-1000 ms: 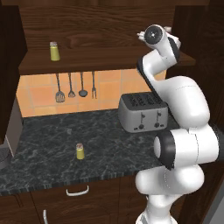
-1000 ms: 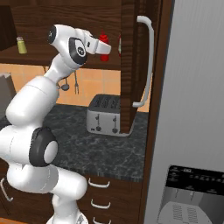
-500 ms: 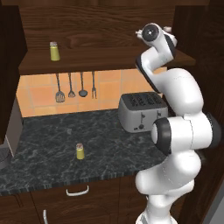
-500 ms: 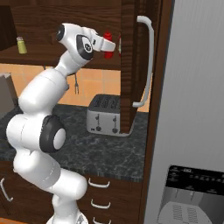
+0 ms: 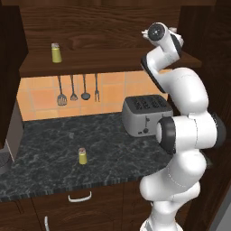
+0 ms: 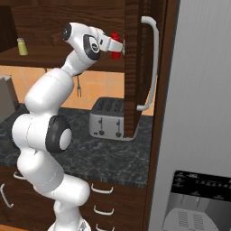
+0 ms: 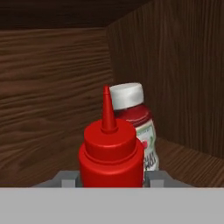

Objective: Put the shaker and condiment bottle from the counter next to their counterparts in the cabinet.

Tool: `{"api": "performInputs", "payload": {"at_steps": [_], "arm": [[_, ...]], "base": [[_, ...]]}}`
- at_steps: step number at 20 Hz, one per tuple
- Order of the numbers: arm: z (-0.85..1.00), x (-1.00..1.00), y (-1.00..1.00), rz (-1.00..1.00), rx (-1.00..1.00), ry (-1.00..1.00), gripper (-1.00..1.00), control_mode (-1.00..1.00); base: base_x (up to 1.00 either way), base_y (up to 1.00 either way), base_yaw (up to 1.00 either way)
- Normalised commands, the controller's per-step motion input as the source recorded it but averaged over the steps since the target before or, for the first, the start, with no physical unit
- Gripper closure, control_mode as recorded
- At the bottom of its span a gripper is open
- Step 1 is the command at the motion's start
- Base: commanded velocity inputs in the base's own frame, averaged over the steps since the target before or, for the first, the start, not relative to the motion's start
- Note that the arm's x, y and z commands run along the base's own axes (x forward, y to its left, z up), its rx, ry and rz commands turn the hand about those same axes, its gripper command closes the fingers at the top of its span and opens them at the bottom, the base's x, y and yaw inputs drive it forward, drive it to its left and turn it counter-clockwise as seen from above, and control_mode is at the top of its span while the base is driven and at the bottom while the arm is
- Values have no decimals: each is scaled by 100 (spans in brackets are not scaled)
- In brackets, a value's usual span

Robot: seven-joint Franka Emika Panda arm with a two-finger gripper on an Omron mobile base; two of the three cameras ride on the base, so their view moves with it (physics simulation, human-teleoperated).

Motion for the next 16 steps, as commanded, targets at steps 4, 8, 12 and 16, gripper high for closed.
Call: {"api": "performInputs", "payload": {"at_steps": [4,8,12,16], "arm": [[0,0,-4,0,0,0,-100,-100],[-1,-29,0,0,0,-8,-100,-100],[-14,-100,5,0,0,-19,-100,-100],[-57,-100,34,1,0,-31,-100,-100]], "base": [[0,0,0],[0,0,0],[0,0,0],[0,0,0]]}}
